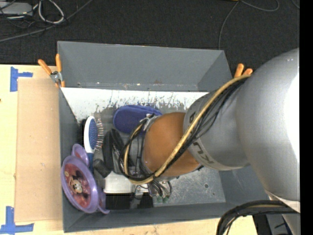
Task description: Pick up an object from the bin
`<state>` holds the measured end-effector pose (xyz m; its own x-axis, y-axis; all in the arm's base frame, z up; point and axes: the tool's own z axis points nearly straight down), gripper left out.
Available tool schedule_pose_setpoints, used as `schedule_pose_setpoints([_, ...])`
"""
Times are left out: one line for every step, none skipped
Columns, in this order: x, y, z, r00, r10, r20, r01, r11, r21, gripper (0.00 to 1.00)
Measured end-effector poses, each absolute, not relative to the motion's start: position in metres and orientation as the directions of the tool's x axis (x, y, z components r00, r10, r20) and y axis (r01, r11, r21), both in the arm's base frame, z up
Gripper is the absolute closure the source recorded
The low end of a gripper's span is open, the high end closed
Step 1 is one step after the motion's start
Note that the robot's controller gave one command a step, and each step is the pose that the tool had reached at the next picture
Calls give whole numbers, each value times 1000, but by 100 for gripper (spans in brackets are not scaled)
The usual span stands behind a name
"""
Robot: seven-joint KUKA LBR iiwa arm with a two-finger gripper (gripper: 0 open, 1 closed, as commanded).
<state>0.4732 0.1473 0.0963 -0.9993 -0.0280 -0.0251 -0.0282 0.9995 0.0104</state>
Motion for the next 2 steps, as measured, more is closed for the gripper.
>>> schedule_pose_setpoints([473,147,103,-999,-27,-25,-28,1000,11,100])
schedule_pose_setpoints([472,147,121,-999,-25,-22,-25,1000,10,100])
